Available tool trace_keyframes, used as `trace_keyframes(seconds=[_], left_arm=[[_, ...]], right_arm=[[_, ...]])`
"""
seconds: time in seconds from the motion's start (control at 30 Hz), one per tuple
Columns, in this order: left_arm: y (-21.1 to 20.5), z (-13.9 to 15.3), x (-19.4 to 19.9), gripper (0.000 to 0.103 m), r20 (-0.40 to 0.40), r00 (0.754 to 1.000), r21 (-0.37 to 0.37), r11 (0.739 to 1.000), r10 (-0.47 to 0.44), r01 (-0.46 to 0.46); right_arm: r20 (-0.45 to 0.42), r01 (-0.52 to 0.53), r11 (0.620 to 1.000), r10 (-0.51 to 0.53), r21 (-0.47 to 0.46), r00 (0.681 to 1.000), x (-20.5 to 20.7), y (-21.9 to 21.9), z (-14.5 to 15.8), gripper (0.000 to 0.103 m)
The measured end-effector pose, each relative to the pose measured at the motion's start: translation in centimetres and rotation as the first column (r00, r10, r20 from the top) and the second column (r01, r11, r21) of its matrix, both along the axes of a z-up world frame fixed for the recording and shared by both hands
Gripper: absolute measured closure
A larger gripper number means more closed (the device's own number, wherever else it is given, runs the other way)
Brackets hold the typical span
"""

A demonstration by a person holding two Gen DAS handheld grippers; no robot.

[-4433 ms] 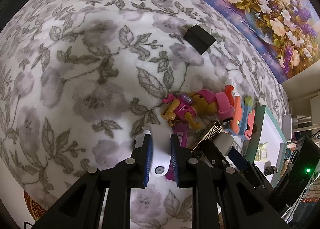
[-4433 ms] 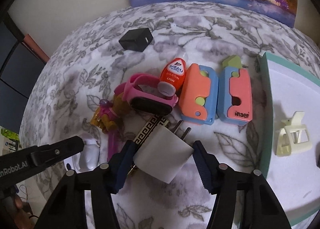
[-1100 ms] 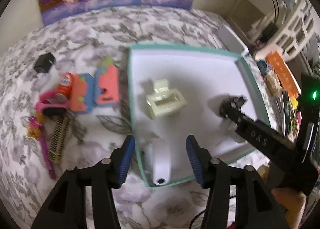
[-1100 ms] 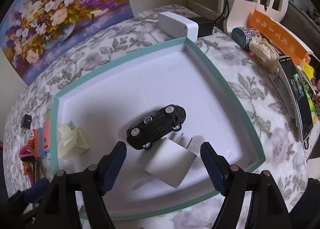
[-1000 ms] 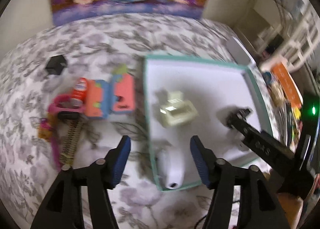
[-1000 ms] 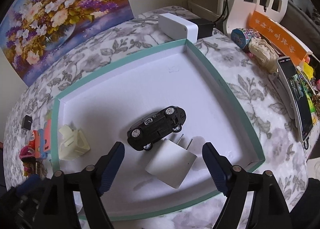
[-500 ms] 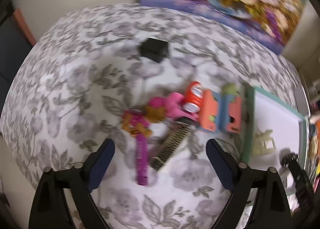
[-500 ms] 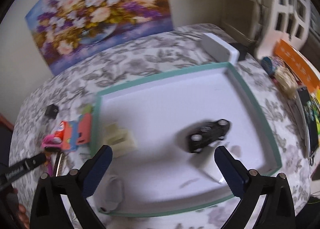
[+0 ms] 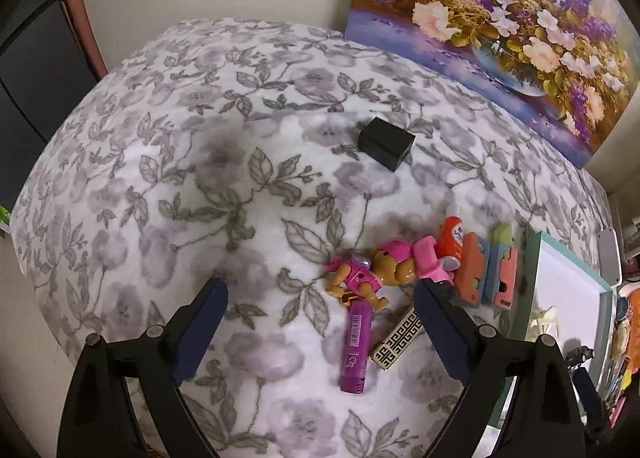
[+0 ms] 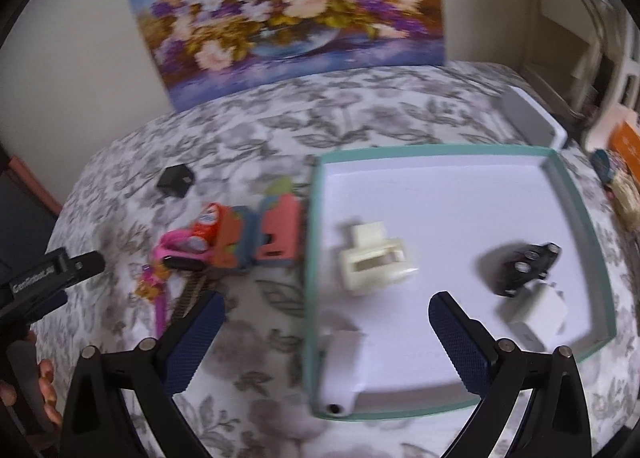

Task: Organize rigid objects
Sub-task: 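Move both tools back toward the remaining items beside the tray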

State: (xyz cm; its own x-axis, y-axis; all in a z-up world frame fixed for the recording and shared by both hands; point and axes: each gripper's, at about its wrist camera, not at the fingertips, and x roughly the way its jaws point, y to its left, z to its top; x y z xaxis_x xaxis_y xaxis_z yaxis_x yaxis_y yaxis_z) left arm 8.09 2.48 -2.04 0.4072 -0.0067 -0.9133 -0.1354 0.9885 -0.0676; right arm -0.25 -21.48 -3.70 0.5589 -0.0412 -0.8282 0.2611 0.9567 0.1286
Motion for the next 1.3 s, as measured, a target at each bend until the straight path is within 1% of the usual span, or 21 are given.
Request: trace_keyframes(seconds=[0.17,0.23,0.47,0.6,0.77,0.83,0.93,1.07,1.17,1.3], left_arm=[[0.3,-1.0,0.2,0.009,-0.031,0.999,0.002,1.000,-0.029,0.029],[0.6,-1.5,0.3,0.009,-0.051,0.998,-0.011,0.999,-0.033,0.032],[2.0,-3.7,0.8,0.009,-0.140,0.990,-0.037,0.999,-0.016,0.011],[2.7,-4.7,0.9,0.009,-0.179,0.984,-0.070,0.998,-0.010,-0.003],[1.8,-5.5,0.8,0.009,-0.212,0.976,-0.082,0.996,-0.054,0.037],[1.2,-5.8,0.6,0.009,-0.221,0.972,-0.087,0.994,-0.081,0.063],[0.5,-6.4,0.3,0.009,-0.240,0.965,-0.074,0.993,-0.106,0.090],[0.0,-7.1,-0.4,0.009,-0.264,0.956,-0.079,0.991,-0.126,0.108],[-0.6,-7.5,-1.2,0.009,-0.272,0.950,-0.055,0.988,-0.152,0.143],[-2.3,-8.4,-2.3,0.009,-0.300,0.929,-0.033,0.976,-0.214,0.215]], right_arm=[[-0.030,-0.032,0.999,0.031,-0.029,0.999,0.9,2.5,-0.8,0.000],[-0.048,-0.044,0.999,0.043,-0.031,0.998,1.3,3.5,-1.3,0.000],[-0.127,-0.154,0.987,0.147,-0.053,0.981,2.9,7.9,-3.4,0.000],[-0.151,-0.184,0.981,0.172,-0.069,0.973,3.1,8.9,-4.1,0.000],[-0.172,-0.182,0.981,0.169,-0.062,0.970,3.1,8.7,-4.6,0.000],[-0.170,-0.184,0.981,0.171,-0.062,0.970,3.1,8.6,-4.6,0.000],[-0.166,-0.177,0.982,0.165,-0.059,0.972,3.0,8.1,-4.4,0.000],[-0.153,-0.161,0.986,0.153,-0.040,0.976,2.7,7.2,-3.8,0.000],[-0.136,-0.123,0.992,0.117,-0.039,0.984,2.3,6.2,-3.2,0.000],[-0.108,-0.055,0.999,0.054,-0.004,0.993,1.8,4.5,-2.4,0.000]])
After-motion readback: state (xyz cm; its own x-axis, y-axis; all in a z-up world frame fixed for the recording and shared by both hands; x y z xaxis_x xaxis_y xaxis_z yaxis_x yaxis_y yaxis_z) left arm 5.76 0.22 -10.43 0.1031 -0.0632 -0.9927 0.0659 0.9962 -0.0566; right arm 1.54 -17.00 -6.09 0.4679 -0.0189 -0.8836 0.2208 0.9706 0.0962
